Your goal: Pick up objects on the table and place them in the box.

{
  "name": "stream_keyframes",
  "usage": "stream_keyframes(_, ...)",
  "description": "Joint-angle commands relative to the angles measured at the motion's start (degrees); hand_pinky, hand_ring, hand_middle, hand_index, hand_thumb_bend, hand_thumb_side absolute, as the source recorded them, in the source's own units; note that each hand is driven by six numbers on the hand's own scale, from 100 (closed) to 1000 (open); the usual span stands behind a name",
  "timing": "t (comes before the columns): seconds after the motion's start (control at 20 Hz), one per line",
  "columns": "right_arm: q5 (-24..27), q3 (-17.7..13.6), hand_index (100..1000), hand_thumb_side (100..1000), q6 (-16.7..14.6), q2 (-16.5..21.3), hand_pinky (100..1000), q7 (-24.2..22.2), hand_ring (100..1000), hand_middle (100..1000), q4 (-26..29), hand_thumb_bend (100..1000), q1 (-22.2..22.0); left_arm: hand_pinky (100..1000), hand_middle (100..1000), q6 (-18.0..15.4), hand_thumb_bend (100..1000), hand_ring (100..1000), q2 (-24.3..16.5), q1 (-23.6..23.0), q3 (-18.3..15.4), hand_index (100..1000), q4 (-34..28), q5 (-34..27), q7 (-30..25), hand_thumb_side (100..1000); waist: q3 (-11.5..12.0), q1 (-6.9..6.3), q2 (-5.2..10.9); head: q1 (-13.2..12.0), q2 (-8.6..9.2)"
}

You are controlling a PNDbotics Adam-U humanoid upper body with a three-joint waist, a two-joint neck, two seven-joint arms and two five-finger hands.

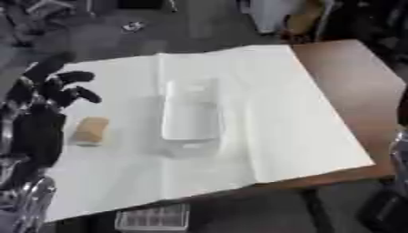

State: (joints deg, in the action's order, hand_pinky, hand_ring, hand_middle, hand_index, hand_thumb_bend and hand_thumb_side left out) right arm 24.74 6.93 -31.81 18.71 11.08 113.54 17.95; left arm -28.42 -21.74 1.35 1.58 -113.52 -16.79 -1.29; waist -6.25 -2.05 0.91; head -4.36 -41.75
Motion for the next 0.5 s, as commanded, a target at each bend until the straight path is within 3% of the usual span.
stream_keyframes(0.05,0.20,-0.42,652,1000,-0.13,0.92,379,-0.02,475,475,1.05,100,0.48,521,826,0.00,846,736,-0.45,0.33,0.01,828,-1.07,-0.21,0.05,848,0.03,0.14,0.57,-3.30,1.03)
stream_keyframes(0.25,0.22,-0.44,652,1000,-0.14,0.86,379,-0.02,476,475,1.05,100,0.50,521,826,0.00,846,736,-0.48,0.29,0.00,827,-1.07,-0.16,0.07,849,-0.03,0.14,0.56,-5.00,1.37)
stream_keyframes(0.5,0.25,-0.42,652,1000,-0.12,0.83,379,-0.05,476,476,1.05,100,0.51,521,826,0.00,847,736,-0.50,0.26,0.00,827,-1.07,-0.10,0.11,849,-0.06,0.15,0.57,-5.31,1.57)
